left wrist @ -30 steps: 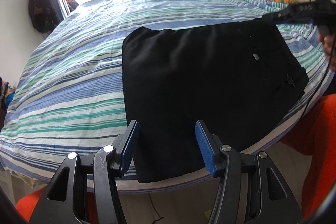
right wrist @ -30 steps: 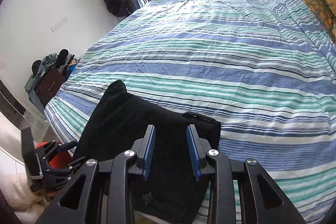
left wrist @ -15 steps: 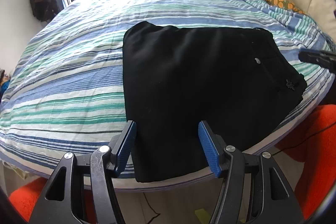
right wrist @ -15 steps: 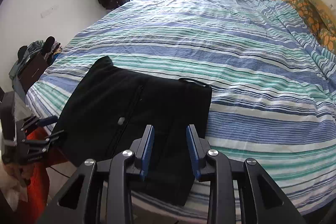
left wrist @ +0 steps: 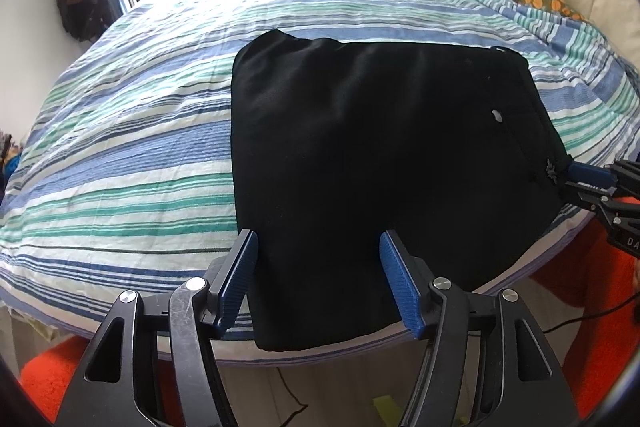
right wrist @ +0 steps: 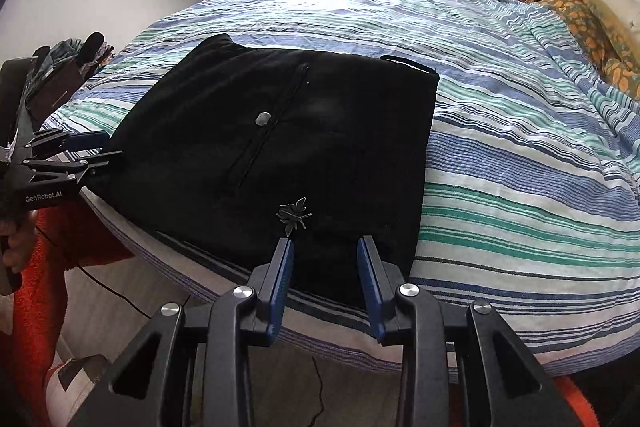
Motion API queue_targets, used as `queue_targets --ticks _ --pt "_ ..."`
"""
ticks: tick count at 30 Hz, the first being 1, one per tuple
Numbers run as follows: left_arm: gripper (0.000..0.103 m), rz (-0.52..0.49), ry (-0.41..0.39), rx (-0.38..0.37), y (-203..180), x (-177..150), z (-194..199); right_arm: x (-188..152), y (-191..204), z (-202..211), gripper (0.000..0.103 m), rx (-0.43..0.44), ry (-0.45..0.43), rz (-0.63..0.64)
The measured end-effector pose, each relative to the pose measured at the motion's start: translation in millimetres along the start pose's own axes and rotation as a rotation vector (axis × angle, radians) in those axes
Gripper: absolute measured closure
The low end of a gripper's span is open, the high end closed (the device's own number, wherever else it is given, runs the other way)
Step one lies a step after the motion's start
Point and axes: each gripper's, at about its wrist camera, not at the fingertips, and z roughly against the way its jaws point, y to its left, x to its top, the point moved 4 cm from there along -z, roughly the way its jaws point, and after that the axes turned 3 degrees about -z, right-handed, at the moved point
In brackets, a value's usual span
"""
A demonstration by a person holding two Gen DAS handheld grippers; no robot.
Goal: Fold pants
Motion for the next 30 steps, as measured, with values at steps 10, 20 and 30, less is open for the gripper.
queue_targets --ticks 10,20,30 --pt "0.015 0.23 -0.03 -0.099 60 9 20 21 -40 37 0.035 0.169 -0.094 -0.198" --pt "0.024 0.301 0.181 -0.348 45 9 -40 22 -106 -54 0.035 0.484 0.176 -0.526" --pt "0.084 0.282 -0.045 -0.345 55 94 33 85 -68 5 0.073 0.51 0.059 -0.301"
